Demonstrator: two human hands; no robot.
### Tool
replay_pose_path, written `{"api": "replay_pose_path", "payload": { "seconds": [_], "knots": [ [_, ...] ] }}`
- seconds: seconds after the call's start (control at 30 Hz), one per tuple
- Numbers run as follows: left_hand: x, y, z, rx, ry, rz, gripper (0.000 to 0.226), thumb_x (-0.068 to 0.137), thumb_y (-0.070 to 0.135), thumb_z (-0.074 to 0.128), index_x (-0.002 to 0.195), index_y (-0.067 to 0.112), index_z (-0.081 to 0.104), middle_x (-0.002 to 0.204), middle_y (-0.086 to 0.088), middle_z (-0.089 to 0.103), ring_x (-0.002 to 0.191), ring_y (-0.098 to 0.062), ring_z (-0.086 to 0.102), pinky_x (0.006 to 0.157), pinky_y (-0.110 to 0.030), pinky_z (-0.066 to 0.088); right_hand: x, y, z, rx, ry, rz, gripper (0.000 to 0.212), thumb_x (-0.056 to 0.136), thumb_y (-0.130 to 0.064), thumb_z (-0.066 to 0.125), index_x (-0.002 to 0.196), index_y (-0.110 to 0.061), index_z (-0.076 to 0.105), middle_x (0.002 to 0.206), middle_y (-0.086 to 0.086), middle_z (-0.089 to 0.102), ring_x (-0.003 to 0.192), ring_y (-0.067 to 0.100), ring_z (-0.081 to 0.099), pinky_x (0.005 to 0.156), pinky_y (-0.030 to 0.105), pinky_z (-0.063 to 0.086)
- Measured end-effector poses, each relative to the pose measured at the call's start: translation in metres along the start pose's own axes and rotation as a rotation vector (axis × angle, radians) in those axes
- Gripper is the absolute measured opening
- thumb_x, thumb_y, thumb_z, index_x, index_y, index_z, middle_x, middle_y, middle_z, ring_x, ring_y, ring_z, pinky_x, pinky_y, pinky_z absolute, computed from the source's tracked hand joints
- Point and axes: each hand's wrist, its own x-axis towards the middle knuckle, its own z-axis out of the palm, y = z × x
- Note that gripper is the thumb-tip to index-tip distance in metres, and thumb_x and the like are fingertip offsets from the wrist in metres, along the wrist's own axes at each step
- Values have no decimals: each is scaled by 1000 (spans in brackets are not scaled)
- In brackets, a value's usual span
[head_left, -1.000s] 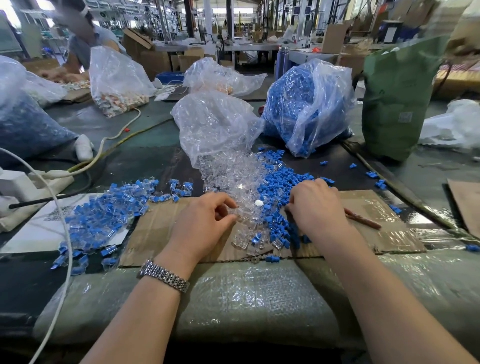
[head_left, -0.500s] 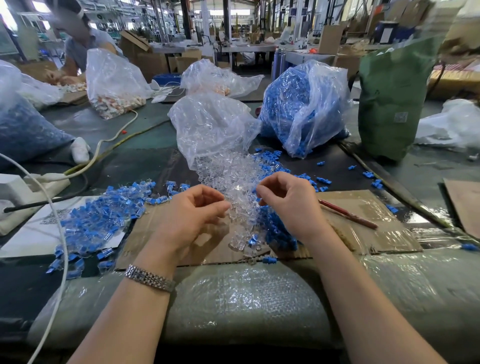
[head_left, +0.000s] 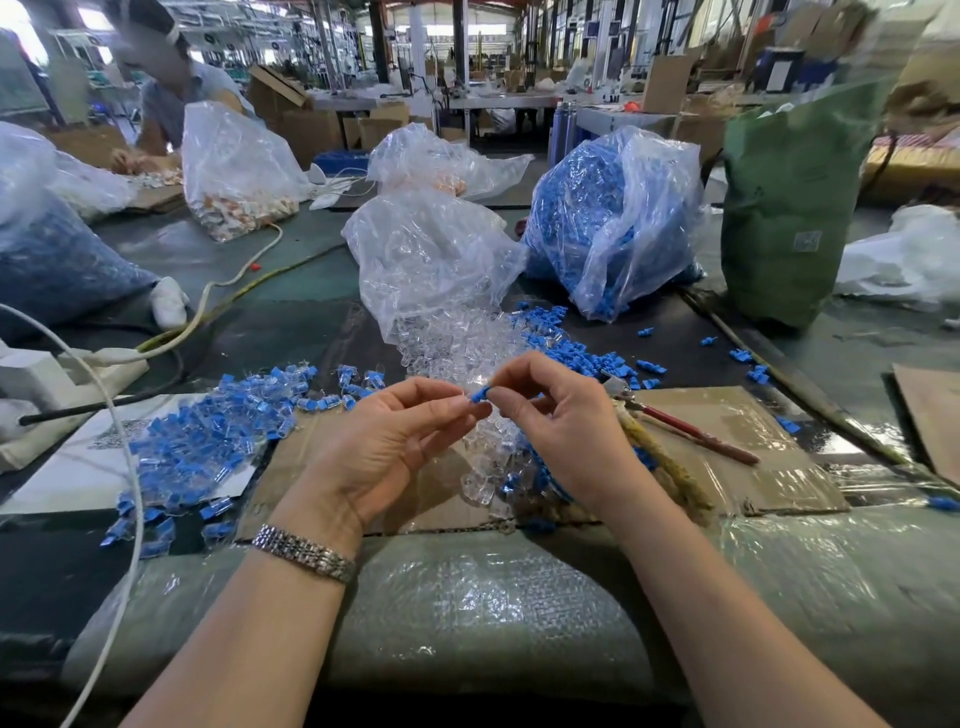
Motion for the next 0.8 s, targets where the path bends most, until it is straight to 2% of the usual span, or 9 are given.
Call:
{"api": "replay_pose_path", "payload": {
  "seconds": [0.13, 0.3, 0.4, 0.5, 0.6, 0.67, 0.73, 0.8],
  "knots": [
    [-1, -2, 3, 19, -29, 0, 17, 74, -8, 71, 84, 4, 78, 97, -19, 75, 95, -30, 76, 74, -24, 61, 1, 2, 3, -19, -17, -32, 3, 94, -17, 70, 95, -20, 68, 91, -8, 68, 90, 15, 66, 81, 47, 52],
    [-4, -2, 6, 170, -40, -4, 26, 74, 3, 76, 99, -2, 78, 106, -27, 74, 93, -31, 76, 74, -25, 61, 2, 6, 1, -106, -23, -79, 7, 94, -16, 69, 94, -23, 66, 90, -14, 61, 88, 11, 62, 77, 33, 51],
    [-4, -2, 5, 258, -23, 34, 25, 74, 4, 76, 99, 0, 79, 103, -26, 75, 89, -30, 76, 73, -25, 61, 2, 6, 1, -148, -60, -101, 4, 95, -13, 67, 95, -17, 66, 91, -12, 57, 87, 10, 60, 77, 28, 50],
    [-4, -3, 2, 286, -32, 42, 25, 75, 3, 76, 100, 0, 78, 104, -27, 74, 94, -34, 75, 76, -27, 62, 2, 6, 1, -175, -92, -97, 5, 97, -13, 64, 96, -17, 63, 92, -9, 58, 86, 11, 58, 78, 31, 50],
    [-3, -3, 0, 282, -49, 24, 28, 73, 6, 79, 101, 1, 78, 105, -26, 74, 98, -35, 75, 79, -27, 61, 0, 5, 0, -202, -117, -87, 5, 97, -18, 65, 99, -22, 62, 91, -11, 57, 79, 9, 56, 71, 26, 47],
    [-2, -3, -1, 256, -52, 24, 32, 71, 10, 82, 102, 2, 79, 107, -25, 74, 99, -34, 75, 79, -27, 61, 1, 3, -4, -153, -97, -27, 12, 95, -29, 66, 105, -28, 61, 92, -11, 59, 77, 6, 57, 68, 19, 46],
    [0, -3, -2, 204, -37, 13, 31, 72, 7, 81, 101, 1, 78, 108, -26, 74, 99, -34, 75, 79, -27, 61, 3, 3, -14, -110, 6, 79, 21, 93, -39, 66, 111, -31, 58, 93, -12, 60, 82, 3, 59, 69, 16, 48],
    [1, -4, -2, 160, -32, 4, 25, 73, 3, 78, 99, 1, 79, 108, -28, 73, 98, -35, 75, 77, -27, 61, 7, 7, -32, -362, 121, 226, 31, 93, -46, 63, 119, -29, 56, 103, -11, 59, 94, 3, 58, 79, 22, 50]
  ]
}}
